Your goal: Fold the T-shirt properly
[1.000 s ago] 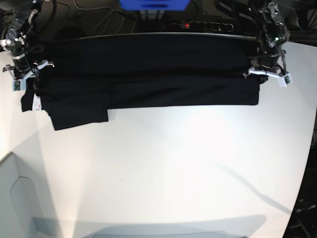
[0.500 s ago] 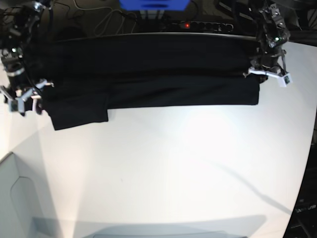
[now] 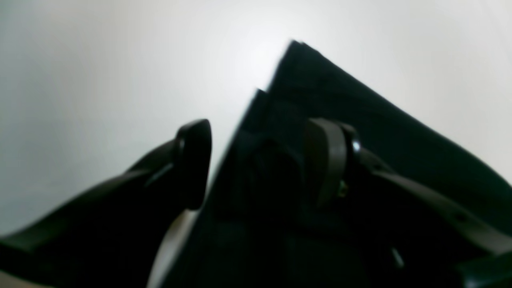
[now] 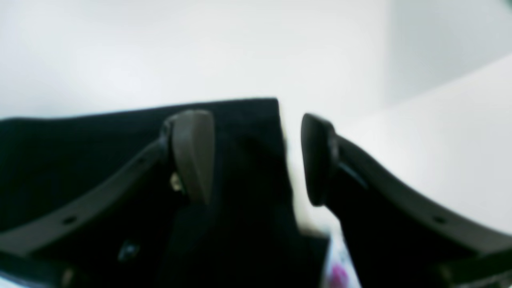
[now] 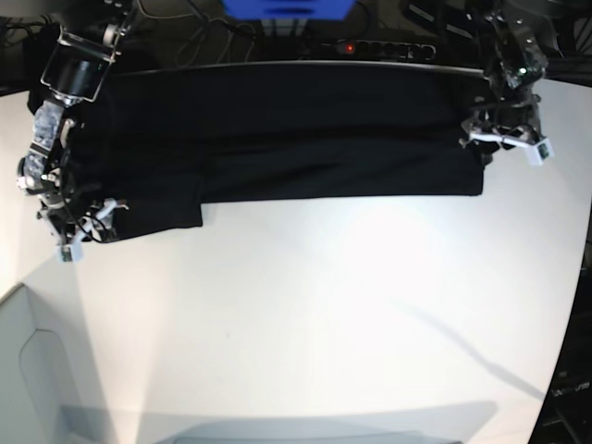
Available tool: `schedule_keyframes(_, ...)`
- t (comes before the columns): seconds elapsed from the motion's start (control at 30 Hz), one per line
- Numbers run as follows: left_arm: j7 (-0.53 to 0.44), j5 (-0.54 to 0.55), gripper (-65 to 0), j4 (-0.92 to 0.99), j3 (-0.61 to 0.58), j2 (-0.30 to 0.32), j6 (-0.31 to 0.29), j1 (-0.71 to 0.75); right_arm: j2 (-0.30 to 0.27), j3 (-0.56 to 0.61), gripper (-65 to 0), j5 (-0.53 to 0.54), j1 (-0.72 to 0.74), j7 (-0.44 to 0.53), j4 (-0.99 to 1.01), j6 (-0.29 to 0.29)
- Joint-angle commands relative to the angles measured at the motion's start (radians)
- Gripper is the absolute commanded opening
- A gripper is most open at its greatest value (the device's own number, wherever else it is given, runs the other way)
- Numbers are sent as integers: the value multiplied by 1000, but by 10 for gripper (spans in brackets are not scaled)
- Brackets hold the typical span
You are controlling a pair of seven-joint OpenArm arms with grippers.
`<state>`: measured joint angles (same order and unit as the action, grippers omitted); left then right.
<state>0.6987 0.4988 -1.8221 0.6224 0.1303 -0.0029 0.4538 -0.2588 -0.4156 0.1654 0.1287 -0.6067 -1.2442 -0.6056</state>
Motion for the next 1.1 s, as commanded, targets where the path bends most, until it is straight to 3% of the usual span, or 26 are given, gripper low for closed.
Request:
schedule_keyframes(0.0, -17, 8, -294, -20, 3, 1, -1, 1, -24, -2, -295, -8, 24, 35, 4, 2)
schedule_keyframes(0.23, -21, 7, -296, -12, 3, 2, -1, -7, 8, -4, -315, -146, 6, 112, 42, 0)
schedule_keyframes(0.3, -21, 7, -296, -11, 3, 1, -1, -8, 9, -4, -382, -149, -10, 124, 39, -1)
schedule_keyframes(0.43, -21, 7, -296, -11, 3, 1, -1, -8, 11, -6, -631, -149, -13, 126, 33, -1)
schedule_keyframes(0.47, -23, 7, -296, -11, 3, 1, -1, -8, 11, -9, -650, -149, -16, 123, 17, -1)
schedule_keyframes(0.6, -24, 7, -295, -12, 3, 1, -1, -10, 14, -10, -650, -143, -79, 124, -127, -1)
schedule_keyframes(0.8, -24, 8, -293, -12, 1, 1, -3, -10, 69, -13, -650, -143, -222, 117, -480, -3)
schedule_keyframes(0.97, -24, 8, -293, -11, 1, 4, -3, -23, 129, -45, -650, -143, -363, 117, -736, -3)
schedule_keyframes(1.07, -24, 8, -293, -11, 1, 7, -3, -23, 180, -79, -650, -143, -430, 124, -791, -4)
